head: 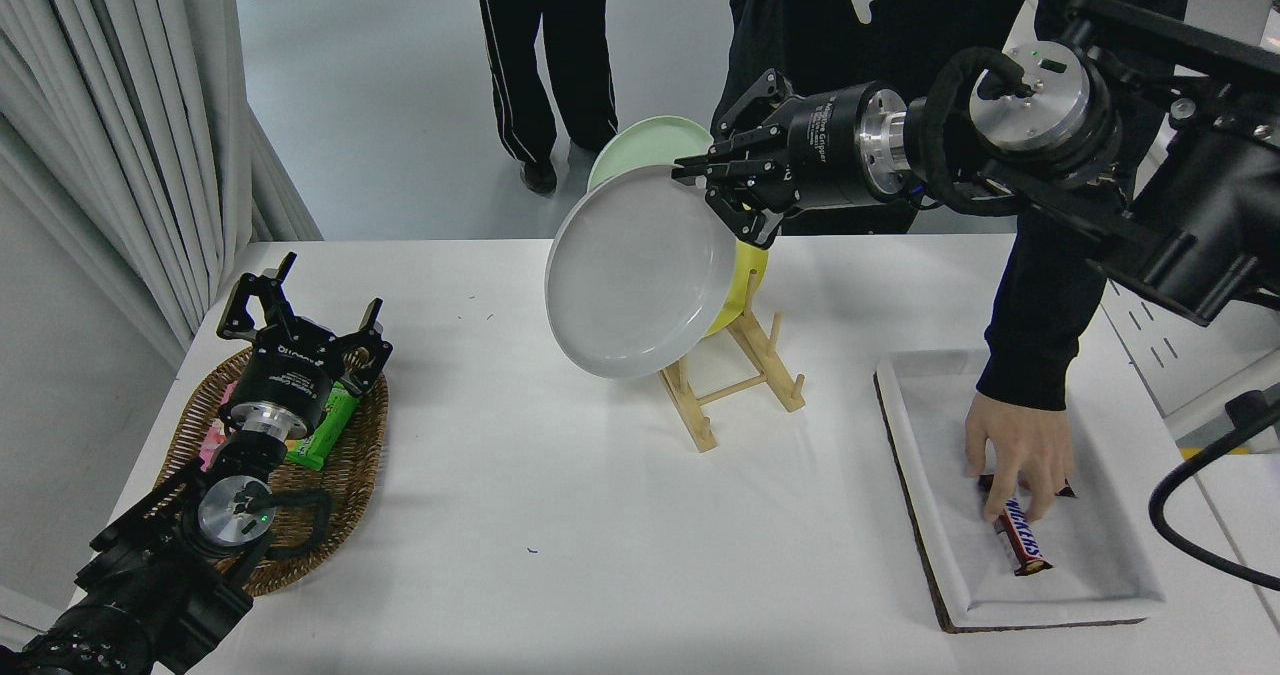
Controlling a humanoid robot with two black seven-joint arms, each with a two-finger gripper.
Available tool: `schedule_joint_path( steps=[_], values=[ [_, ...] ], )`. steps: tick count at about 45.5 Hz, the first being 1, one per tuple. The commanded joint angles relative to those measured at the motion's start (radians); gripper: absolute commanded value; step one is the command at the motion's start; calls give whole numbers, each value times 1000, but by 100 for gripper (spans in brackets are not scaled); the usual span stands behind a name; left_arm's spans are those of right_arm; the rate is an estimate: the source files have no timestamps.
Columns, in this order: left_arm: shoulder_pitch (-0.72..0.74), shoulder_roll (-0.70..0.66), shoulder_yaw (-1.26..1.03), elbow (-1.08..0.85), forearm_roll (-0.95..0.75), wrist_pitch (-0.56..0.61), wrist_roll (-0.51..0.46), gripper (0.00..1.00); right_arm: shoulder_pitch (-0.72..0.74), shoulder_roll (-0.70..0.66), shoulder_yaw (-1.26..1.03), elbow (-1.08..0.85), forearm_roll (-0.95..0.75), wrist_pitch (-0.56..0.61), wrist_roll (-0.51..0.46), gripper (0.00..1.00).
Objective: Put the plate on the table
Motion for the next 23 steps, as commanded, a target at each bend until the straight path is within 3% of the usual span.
schedule_joint_path(
  steps=[1,23],
  values=[
    [0,0,1,0,0,0,0,100,-38,29,0,-2,30,-68,1,0],
    [0,0,1,-1,0,0,0,100,-219,97,28,-14,33,-159,14,0]
  ],
)
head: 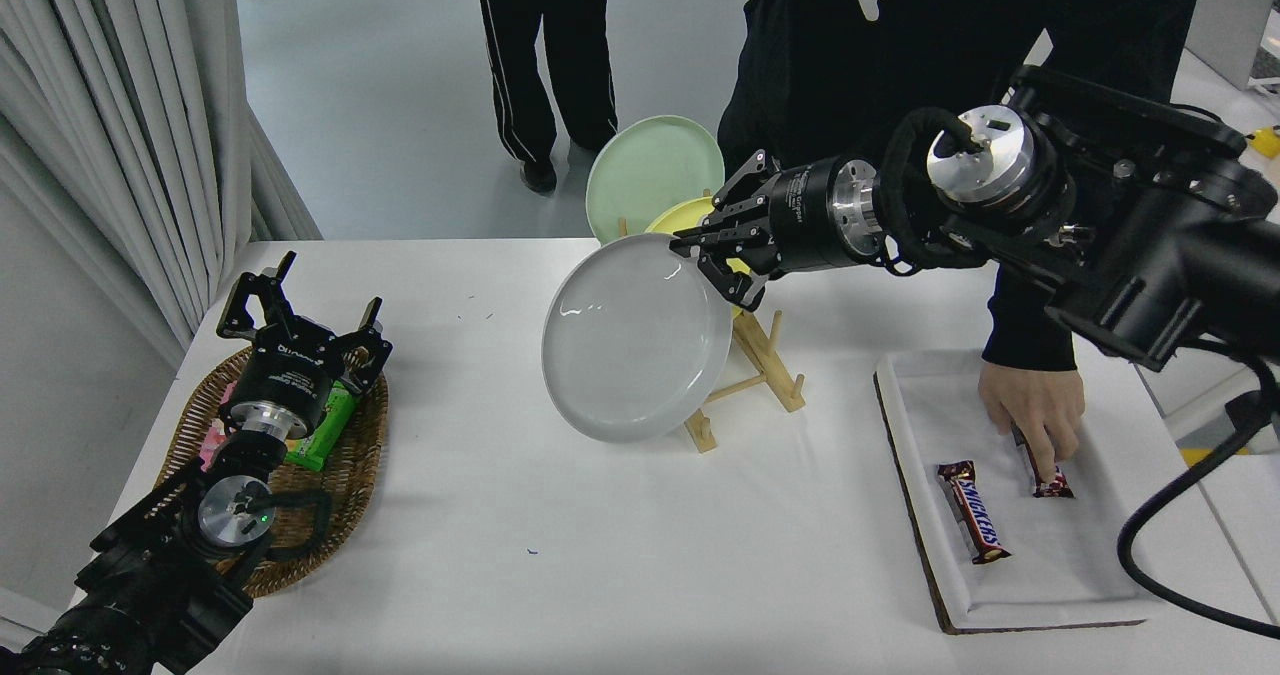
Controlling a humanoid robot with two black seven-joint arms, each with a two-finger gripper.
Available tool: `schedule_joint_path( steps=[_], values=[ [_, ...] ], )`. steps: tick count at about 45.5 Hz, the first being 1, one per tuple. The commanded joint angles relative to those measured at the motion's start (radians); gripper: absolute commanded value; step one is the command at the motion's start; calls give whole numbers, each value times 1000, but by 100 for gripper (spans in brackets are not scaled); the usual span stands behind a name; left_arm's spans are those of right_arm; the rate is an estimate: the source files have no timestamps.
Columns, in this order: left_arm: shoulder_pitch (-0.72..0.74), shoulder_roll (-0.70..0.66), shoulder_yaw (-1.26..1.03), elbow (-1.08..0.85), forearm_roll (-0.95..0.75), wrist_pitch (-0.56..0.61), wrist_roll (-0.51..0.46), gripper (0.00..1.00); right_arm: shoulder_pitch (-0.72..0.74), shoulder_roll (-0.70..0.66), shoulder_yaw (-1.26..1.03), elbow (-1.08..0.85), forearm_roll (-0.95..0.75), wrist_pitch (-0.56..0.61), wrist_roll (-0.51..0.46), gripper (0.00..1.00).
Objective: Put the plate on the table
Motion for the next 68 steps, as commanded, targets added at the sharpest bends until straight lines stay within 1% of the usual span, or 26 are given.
schedule_joint_path(
  steps=[1,8,12,17,24,27,37,45,51,68],
  values=[
    [0,0,1,1,0,0,0,100,-80,37,9,-3,1,-34,8,0],
    [0,0,1,1,0,0,0,100,-105,66,10,-20,1,-41,11,0],
    [0,0,1,1,0,0,0,100,-111,89,12,-40,0,-73,11,0],
    [0,0,1,1,0,0,0,100,-112,141,30,-82,1,-153,11,0],
    [0,0,-1,1,0,0,0,100,-134,215,117,-179,29,-313,8,0],
    [0,0,1,-1,0,0,0,100,-154,244,156,-214,41,-314,8,0],
    [0,0,1,1,0,0,0,100,-195,296,165,-240,55,-314,5,0],
    [0,0,1,-1,0,0,0,100,-250,350,167,-331,50,-314,2,0],
    [0,0,-1,-1,0,0,0,100,-284,380,179,-362,39,-314,3,0],
    [0,0,1,1,0,0,0,100,-327,380,219,-509,42,-314,3,0]
  ],
)
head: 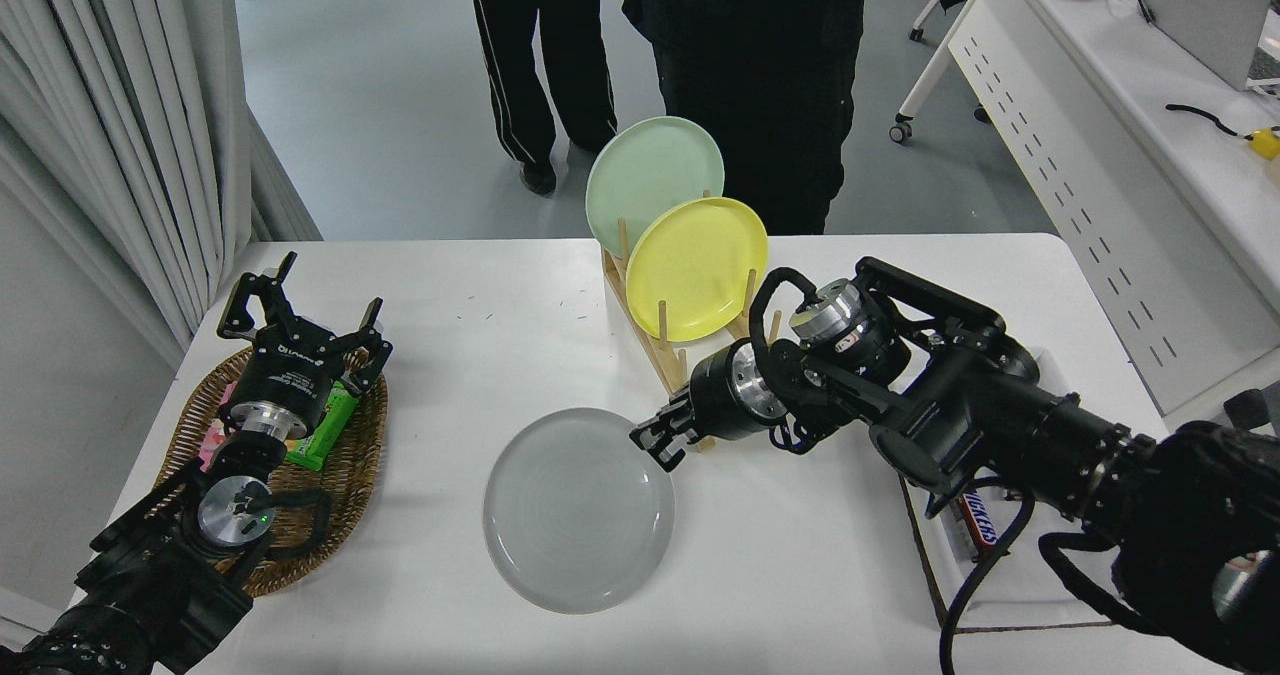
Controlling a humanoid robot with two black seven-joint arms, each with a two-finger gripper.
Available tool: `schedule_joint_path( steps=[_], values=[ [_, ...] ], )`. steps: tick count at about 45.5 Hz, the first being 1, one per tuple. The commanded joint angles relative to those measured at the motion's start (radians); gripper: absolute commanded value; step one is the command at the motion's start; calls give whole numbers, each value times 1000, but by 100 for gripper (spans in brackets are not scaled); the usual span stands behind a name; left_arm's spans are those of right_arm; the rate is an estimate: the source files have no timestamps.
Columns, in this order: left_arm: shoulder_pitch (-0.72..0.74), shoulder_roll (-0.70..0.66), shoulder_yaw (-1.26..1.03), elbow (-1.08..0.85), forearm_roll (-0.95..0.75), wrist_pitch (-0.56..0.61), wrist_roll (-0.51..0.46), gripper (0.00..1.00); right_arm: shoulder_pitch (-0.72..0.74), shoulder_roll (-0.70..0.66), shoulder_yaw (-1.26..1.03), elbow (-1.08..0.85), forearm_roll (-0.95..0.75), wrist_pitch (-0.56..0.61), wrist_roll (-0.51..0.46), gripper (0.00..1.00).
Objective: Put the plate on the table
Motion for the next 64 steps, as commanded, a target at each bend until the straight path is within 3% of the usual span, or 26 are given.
schedule_joint_path(
  steps=[1,64],
  values=[
    [0,0,-1,-1,0,0,0,100,-36,11,30,-97,0,-2,0,0],
    [0,0,1,1,0,0,0,100,-69,11,26,-110,-2,-2,0,0]
  ],
)
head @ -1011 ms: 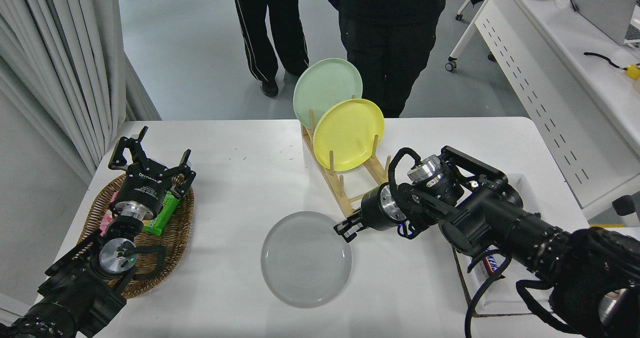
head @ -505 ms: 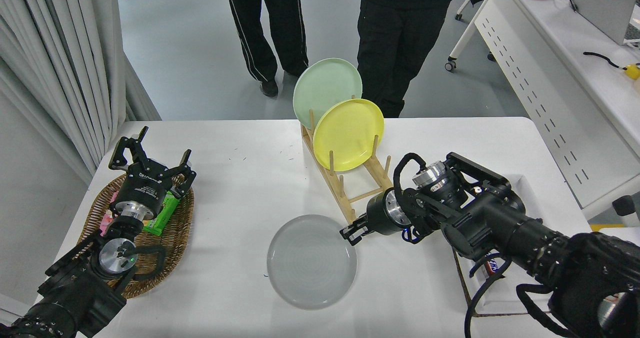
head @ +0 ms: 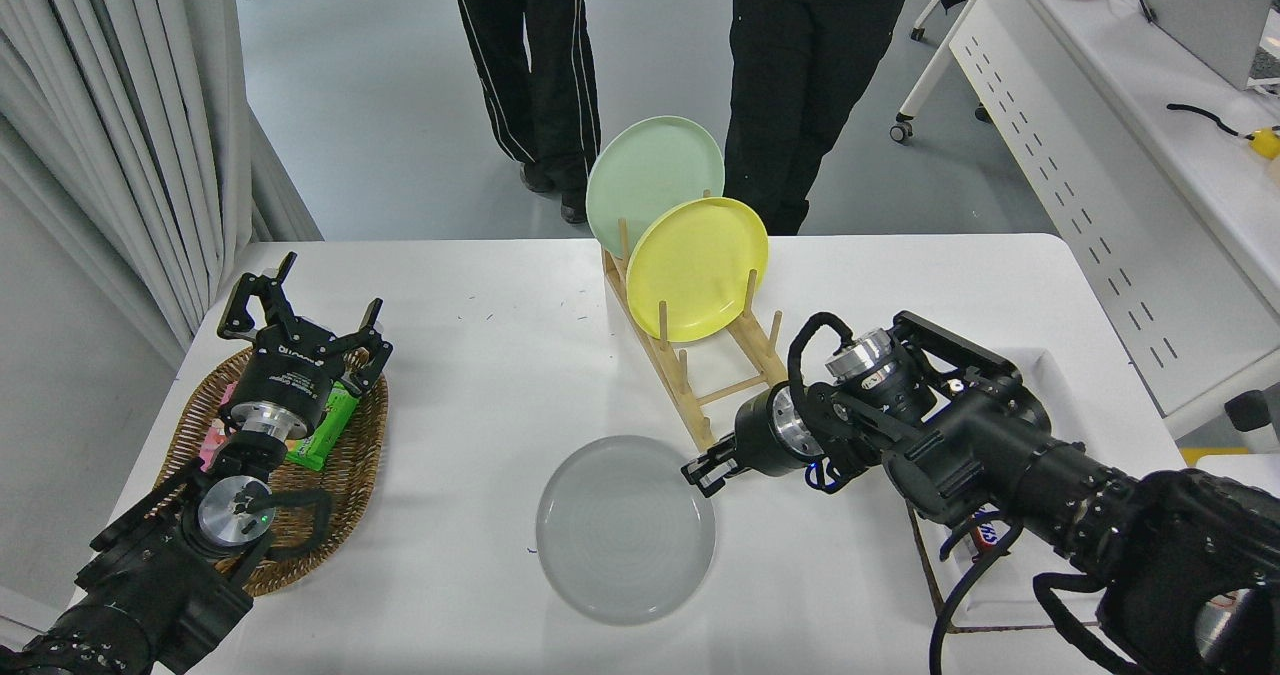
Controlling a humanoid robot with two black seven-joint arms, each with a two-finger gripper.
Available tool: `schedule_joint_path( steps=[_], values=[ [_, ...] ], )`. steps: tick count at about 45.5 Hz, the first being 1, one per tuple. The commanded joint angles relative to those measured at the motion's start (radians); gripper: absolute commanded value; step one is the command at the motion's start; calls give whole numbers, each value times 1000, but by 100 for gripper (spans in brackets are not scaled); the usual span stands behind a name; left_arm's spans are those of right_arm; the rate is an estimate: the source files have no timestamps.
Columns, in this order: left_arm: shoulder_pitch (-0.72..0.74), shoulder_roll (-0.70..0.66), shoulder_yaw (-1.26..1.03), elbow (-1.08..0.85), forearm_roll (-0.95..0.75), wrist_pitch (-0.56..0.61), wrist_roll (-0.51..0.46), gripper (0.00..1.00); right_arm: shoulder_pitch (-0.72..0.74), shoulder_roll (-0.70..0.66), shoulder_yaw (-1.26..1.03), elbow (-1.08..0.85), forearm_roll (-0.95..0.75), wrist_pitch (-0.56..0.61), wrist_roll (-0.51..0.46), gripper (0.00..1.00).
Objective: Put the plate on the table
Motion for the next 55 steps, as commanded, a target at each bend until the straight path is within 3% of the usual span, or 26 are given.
schedule_joint_path(
  steps=[1,4,5,6,10,31,40,55],
  values=[
    [0,0,-1,-1,0,0,0,100,-5,0,0,3,-4,0,0,0],
    [0,0,0,1,0,0,0,100,-3,0,-5,3,-9,0,2,51],
    [0,0,0,1,0,0,0,100,-5,0,-9,2,-9,5,3,85],
    [0,0,0,1,0,0,0,100,-5,0,-11,3,-9,9,3,93],
    [0,0,0,-1,0,0,0,100,-5,0,-11,5,-9,15,3,99],
    [0,0,0,1,0,0,0,100,15,0,-2,199,-1,74,-9,99],
    [0,0,0,-1,0,0,0,100,17,0,-25,347,-6,233,-25,99],
    [0,0,0,-1,0,0,0,100,56,-158,-52,462,-53,550,-21,99]
  ],
)
